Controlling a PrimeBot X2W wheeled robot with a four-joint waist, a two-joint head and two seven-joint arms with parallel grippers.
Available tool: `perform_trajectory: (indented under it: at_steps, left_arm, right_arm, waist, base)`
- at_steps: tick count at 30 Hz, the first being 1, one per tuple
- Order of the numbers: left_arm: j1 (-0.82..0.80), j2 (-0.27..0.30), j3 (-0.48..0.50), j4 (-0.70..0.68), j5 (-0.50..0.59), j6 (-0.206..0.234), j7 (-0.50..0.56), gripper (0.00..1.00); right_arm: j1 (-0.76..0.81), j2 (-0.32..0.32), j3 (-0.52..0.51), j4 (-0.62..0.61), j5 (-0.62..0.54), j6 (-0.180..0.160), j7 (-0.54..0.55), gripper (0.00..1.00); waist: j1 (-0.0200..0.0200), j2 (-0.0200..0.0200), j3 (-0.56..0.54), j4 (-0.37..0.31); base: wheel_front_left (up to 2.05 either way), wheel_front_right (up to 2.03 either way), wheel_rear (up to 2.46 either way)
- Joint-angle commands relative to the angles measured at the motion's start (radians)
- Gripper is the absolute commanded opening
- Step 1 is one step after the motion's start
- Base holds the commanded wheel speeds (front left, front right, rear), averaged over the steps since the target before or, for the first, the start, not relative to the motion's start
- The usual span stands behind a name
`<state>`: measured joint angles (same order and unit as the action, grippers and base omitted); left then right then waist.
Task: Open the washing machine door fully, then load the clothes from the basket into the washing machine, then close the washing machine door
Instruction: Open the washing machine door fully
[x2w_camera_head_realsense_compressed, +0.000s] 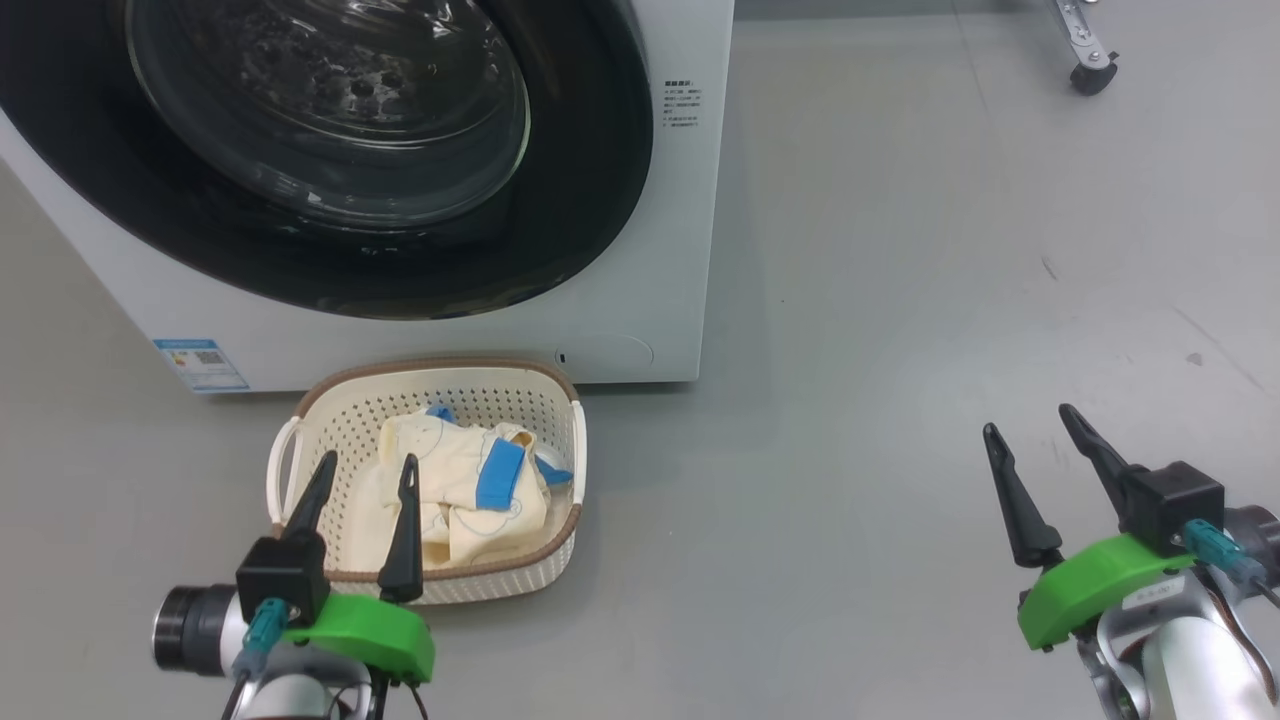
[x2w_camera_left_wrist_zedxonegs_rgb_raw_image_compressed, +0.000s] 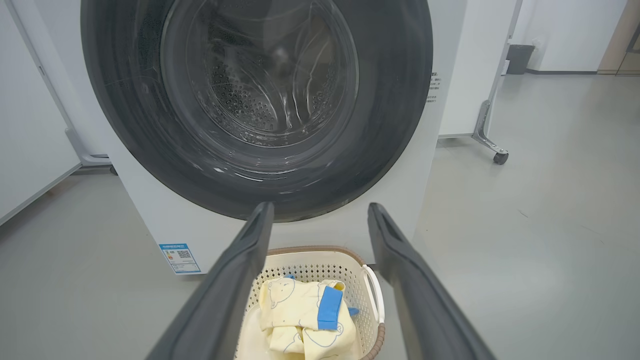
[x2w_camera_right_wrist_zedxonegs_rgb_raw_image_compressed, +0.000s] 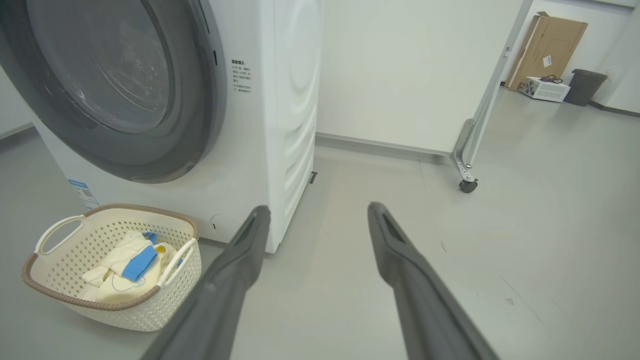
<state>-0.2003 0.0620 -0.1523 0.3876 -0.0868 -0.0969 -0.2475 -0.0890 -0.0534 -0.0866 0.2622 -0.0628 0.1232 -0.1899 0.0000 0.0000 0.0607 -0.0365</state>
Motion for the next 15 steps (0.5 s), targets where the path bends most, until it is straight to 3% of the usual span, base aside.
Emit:
perform_trajectory:
  at_steps: [1, 15]
  left_arm:
    - [-0.040, 0.020, 0.035, -0.030, 0.007, -0.002, -0.014, 1.00]
    - [-0.044, 0.022, 0.037, -0.030, 0.007, -0.003, -0.014, 1.00]
  right_arm:
    - [-0.040, -0.008, 0.021, -0.037, 0.003, 0.008, -0.011, 1.00]
    - [-0.042, -0.004, 0.016, -0.039, 0.003, 0.008, -0.013, 1.00]
  waist:
    - [0.0000, 0.0000, 0.000, 0.000]
    - [0.0000, 0.0000, 0.005, -0.005]
  base:
    - [0.30, 0.30, -0.61]
    - [0.03, 0.03, -0.06]
